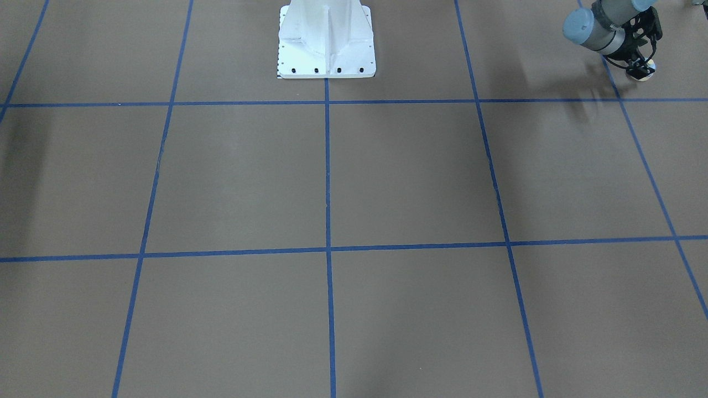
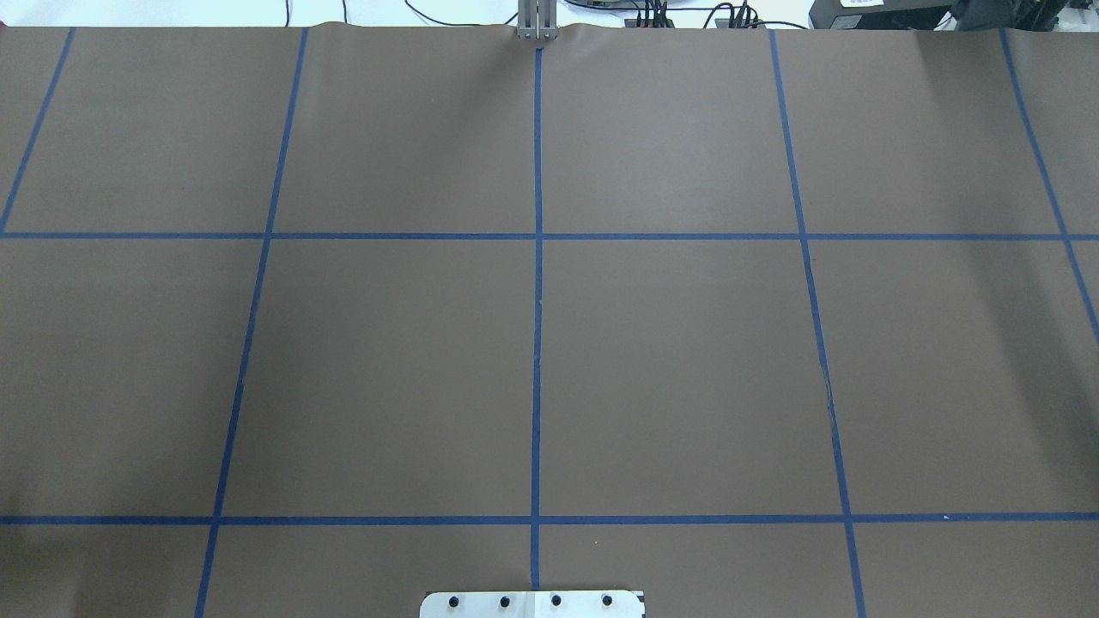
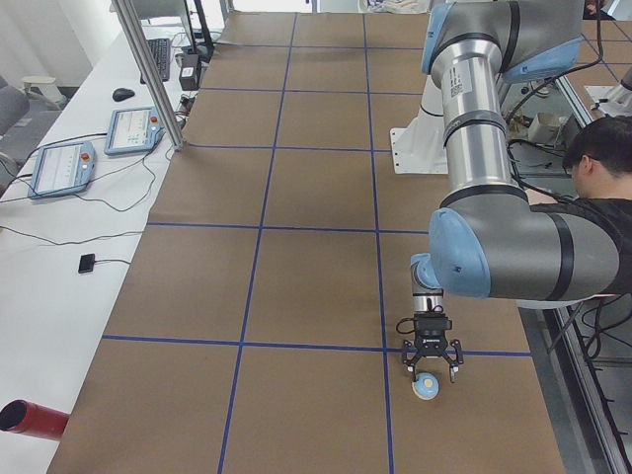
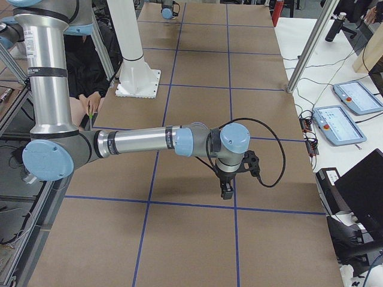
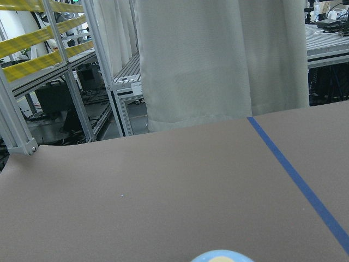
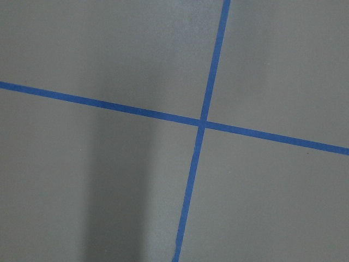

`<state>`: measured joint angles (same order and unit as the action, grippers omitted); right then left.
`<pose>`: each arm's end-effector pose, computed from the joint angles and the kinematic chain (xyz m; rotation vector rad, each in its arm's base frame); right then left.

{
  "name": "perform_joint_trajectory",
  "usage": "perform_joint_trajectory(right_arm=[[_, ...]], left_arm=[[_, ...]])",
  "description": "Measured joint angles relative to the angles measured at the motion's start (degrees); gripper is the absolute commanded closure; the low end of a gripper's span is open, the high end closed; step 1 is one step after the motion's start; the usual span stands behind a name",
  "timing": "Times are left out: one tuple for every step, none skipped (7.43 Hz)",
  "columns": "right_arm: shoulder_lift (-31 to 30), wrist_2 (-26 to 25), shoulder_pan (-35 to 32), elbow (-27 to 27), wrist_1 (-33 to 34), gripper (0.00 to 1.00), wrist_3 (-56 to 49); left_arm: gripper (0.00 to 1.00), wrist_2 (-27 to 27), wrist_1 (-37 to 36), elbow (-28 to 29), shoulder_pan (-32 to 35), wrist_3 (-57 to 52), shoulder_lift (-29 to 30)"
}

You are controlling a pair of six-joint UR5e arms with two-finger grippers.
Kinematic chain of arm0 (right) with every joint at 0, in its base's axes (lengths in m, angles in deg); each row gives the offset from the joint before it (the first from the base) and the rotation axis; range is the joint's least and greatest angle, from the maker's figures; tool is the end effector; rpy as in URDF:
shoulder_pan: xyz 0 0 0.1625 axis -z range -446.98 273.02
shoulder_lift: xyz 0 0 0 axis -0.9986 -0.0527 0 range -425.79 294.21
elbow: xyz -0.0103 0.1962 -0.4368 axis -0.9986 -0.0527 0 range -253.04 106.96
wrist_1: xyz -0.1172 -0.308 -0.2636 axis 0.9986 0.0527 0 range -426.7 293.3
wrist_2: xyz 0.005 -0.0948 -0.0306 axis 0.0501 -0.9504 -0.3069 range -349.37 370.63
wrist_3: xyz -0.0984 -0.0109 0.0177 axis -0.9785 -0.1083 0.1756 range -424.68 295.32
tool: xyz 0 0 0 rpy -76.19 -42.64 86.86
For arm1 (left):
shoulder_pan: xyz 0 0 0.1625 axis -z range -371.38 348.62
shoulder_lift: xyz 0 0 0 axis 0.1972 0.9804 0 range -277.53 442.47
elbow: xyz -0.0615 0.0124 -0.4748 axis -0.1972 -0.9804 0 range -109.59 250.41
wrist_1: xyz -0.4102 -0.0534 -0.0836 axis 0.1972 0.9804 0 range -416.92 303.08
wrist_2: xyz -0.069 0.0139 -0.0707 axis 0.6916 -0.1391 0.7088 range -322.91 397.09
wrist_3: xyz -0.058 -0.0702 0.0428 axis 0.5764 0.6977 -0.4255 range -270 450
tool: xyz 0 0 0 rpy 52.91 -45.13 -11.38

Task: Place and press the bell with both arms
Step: 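Grasp the blue service bell with the left gripper and lift it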

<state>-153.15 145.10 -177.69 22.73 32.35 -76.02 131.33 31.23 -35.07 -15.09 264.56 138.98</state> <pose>0.0692 -0.5162 0.6553 0.0709 -0.7739 -0.1716 0.1841 -0.1141 0.8139 0.2055 -0.3262 -1.4081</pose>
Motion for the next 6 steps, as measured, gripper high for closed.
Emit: perform_joint_trajectory(right_arm=[[0.0, 0.0, 0.0, -0.12, 0.0, 0.0, 0.0], [0.0, 0.0, 0.0, -0.26, 0.0, 0.01, 0.0], [0.0, 0.0, 0.0, -0.28, 0.02, 0.0, 0.0], [-0.03, 0.0, 0.01, -0.22, 0.06, 0.0, 0.0], [-0.06, 0.0, 0.0, -0.13, 0.08, 0.0, 0.0], [-0.06, 0.0, 0.0, -0.13, 0.07, 0.01, 0.0]], left_arm=[[0.0, -0.06, 0.36, 0.12, 0.33, -0.41, 0.03], [0.0, -0.51, 0.55, 0.33, 0.87, -1.26, 0.06], [0.0, -1.45, 0.67, 0.66, 1.83, -2.35, 0.13], [0.0, -2.63, 0.74, 1.05, 3.13, -3.65, 0.2], [0.0, -3.61, 0.78, 1.32, 3.98, -4.51, 0.42], [0.0, -4.12, 0.77, 1.91, 4.35, -4.9, 1.23]])
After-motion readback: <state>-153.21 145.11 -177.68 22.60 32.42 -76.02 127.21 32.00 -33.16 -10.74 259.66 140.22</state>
